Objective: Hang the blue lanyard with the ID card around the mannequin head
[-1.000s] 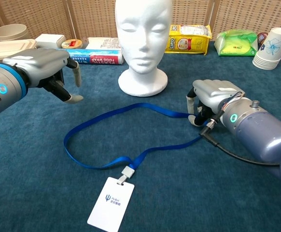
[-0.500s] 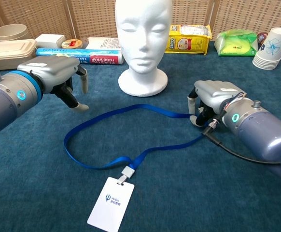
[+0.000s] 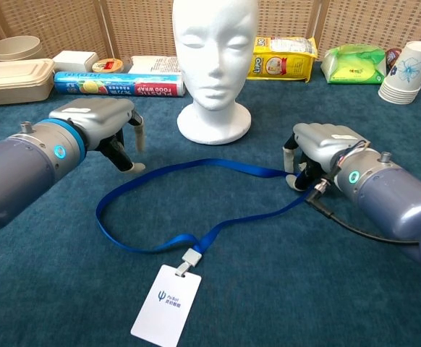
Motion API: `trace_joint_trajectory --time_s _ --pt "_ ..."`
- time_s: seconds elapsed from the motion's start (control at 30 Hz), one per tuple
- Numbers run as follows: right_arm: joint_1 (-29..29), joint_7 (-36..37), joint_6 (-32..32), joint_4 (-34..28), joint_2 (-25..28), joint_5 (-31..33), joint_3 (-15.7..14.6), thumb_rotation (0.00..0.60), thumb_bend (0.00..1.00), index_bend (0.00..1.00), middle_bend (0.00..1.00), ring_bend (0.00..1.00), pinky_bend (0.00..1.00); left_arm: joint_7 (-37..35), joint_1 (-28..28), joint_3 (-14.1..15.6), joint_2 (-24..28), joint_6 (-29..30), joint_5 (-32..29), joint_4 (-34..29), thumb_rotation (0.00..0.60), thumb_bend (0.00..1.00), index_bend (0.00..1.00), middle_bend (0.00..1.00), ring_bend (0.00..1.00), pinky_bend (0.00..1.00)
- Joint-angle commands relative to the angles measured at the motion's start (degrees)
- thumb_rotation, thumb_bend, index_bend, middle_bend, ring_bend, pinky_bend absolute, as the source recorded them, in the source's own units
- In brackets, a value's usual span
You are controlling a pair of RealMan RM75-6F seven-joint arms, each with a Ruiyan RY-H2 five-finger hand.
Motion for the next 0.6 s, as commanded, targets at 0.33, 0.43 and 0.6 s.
trace_joint_trajectory --time_s 0.33,0.43,0.6 --pt "-0.2 0.2 -0.1 0.1 0.2 0.4 -0.2 0.600 0.49 0.60 0.95 1.00 1.00 -1.2 -0.7 -0.2 -3.2 -1.0 -1.4 3.8 0.532 0.32 0.51 1.00 1.00 1.00" --pt "-0.2 0.2 -0.1 0.2 0.3 0.5 -0.3 0.600 0.49 0.60 0.95 1.00 1.00 -1.3 -0.7 -0.3 -3.4 -1.1 -1.7 4.2 0.535 0.33 0.52 1.00 1.00 1.00" --pt "-0.2 0.4 -0.2 0.4 0.2 0.6 -0.3 0.600 0.49 0.60 0.95 1.00 1.00 -1.1 -0.8 -0.3 -3.7 -1.2 -2.2 4.6 0.529 0.34 0.53 1.00 1.00 1.00"
